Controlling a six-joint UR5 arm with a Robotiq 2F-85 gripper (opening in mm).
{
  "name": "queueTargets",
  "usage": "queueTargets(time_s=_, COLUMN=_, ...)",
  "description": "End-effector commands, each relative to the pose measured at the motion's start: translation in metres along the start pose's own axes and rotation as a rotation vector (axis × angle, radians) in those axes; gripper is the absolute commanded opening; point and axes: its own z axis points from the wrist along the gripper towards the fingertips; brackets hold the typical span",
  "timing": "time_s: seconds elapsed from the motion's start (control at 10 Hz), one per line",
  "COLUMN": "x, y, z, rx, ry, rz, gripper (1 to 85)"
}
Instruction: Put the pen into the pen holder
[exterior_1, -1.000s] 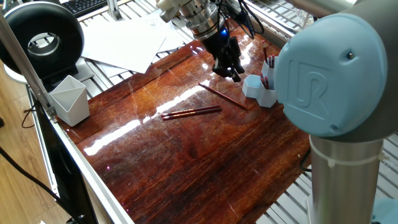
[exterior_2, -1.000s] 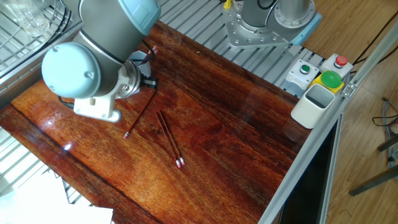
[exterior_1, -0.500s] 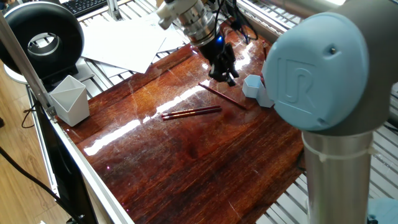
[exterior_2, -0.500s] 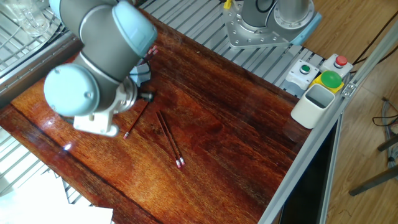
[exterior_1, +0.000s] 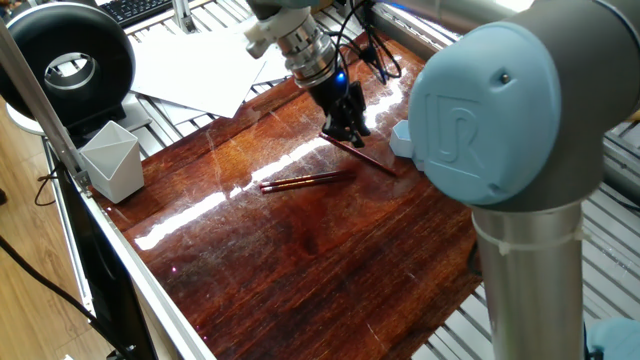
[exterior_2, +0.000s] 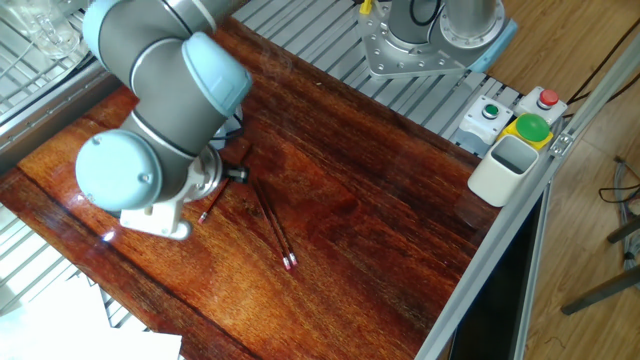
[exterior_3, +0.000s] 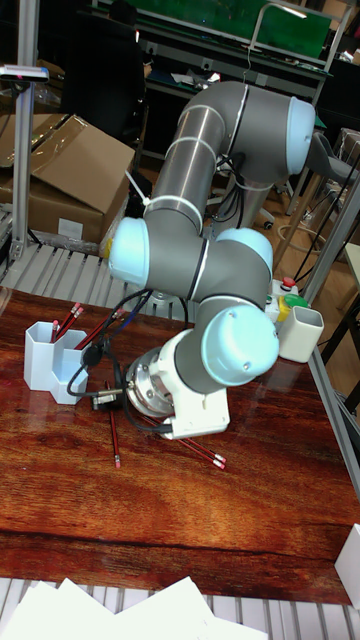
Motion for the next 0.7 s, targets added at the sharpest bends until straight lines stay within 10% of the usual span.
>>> queueTargets(time_s=0.0, x=-0.0164, y=0.0058, z=0.0043, rx=-0.017, ry=-0.021, rz=0.022, gripper=32.3)
queueTargets(time_s=0.6, x=-0.0249, y=0.0044, z=0.0088, rx=-0.024, ry=-0.035, rz=0.031, gripper=28.3)
